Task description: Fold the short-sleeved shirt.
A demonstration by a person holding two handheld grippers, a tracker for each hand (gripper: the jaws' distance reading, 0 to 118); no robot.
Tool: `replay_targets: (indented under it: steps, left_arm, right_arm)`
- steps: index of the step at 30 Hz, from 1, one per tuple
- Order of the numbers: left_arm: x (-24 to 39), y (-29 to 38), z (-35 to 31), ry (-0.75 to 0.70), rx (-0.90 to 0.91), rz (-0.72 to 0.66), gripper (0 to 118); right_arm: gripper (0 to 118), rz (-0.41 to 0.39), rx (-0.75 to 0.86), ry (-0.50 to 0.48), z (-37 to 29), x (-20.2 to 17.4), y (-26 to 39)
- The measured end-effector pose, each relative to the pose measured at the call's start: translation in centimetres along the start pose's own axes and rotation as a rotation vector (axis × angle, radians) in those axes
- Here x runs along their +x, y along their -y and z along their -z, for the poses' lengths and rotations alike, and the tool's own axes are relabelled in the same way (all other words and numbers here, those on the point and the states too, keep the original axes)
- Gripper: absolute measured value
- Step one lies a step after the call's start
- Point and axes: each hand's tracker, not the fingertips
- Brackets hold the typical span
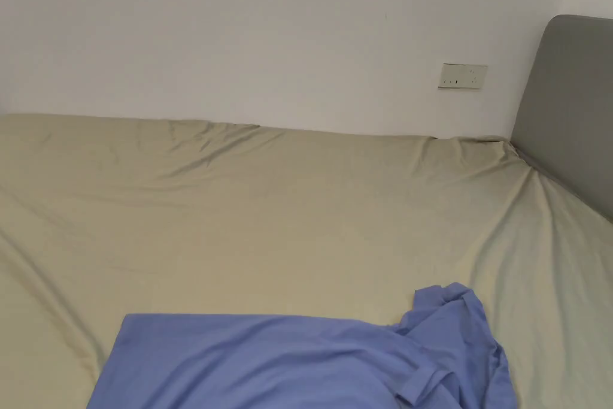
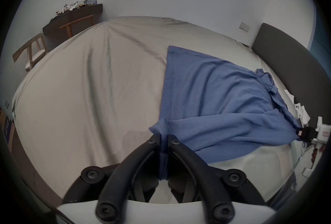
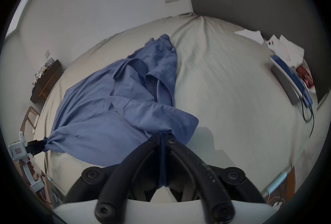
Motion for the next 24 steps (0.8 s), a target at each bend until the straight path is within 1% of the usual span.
replay_targets:
  steps: [5,8,9,10,11,12,13,14,15,16,17,18,19,21,22,23,24]
  left_arm:
    - [-0.3,1.8,-1.9,0.006,-0.060,0.000,6]
    - [-0.4,2.5,-1.2,-0.004,-0.068,-0.026,6]
    - [-0.3,2.5,-0.8,-0.011,-0.074,-0.036,6]
    - [-0.3,2.5,-0.3,-0.018,-0.079,-0.038,6]
    - [-0.1,2.5,0.0,-0.025,-0.084,-0.035,7]
    - [-0.1,2.5,0.2,-0.031,-0.087,-0.028,12]
    - [-0.1,2.4,0.2,-0.045,-0.093,-0.018,31]
    - [0.0,2.2,0.1,-0.086,-0.102,-0.004,54]
    - [-0.2,2.0,-0.1,-0.123,-0.105,0.012,75]
    - [-0.4,1.8,-0.6,-0.127,-0.096,0.022,84]
    - [-0.6,1.5,-1.2,-0.115,-0.082,0.026,81]
    - [-0.8,1.0,-2.0,-0.120,-0.066,0.040,73]
    - [-0.7,0.5,-2.7,-0.121,-0.048,0.045,69]
    - [-0.2,-0.5,-4.0,-0.121,0.015,0.055,59]
    - [0.1,-1.0,-4.4,-0.125,0.045,0.064,36]
    - [0.5,-1.4,-4.7,-0.126,0.064,0.073,18]
    - [1.0,-2.0,-5.0,-0.118,0.092,0.081,9]
  right_arm:
    - [7,-0.041,-0.019,0.033,-1.8,0.0,2.4]
    - [8,-0.046,-0.010,0.057,-1.2,-0.3,3.0]
    - [8,-0.059,-0.012,0.080,-0.8,-0.6,3.1]
    - [9,-0.076,-0.029,0.092,-0.4,-0.8,3.2]
    - [15,-0.095,-0.048,0.112,0.0,-1.1,3.2]
    - [29,-0.115,-0.063,0.152,0.2,-1.4,3.3]
    - [55,-0.135,-0.062,0.180,0.0,-1.5,3.5]
    - [73,-0.146,-0.045,0.221,-0.4,-1.6,3.6]
    - [86,-0.141,-0.016,0.232,-1.0,-1.4,3.5]
    - [92,-0.140,0.025,0.225,-2.0,-1.4,3.5]
    - [90,-0.137,0.078,0.194,-3.1,-1.4,3.3]
    - [90,-0.122,0.167,0.130,-4.6,-1.3,3.2]
    - [90,-0.101,0.222,0.092,-5.8,-1.3,3.0]
    - [90,-0.084,0.246,0.020,-7.1,-2.0,1.7]
    - [84,-0.091,0.255,0.003,-7.4,-2.5,0.9]
    - [75,-0.097,0.273,0.000,-7.4,-2.8,0.3]
    - [58,-0.115,0.296,0.025,-7.3,-3.5,-0.2]
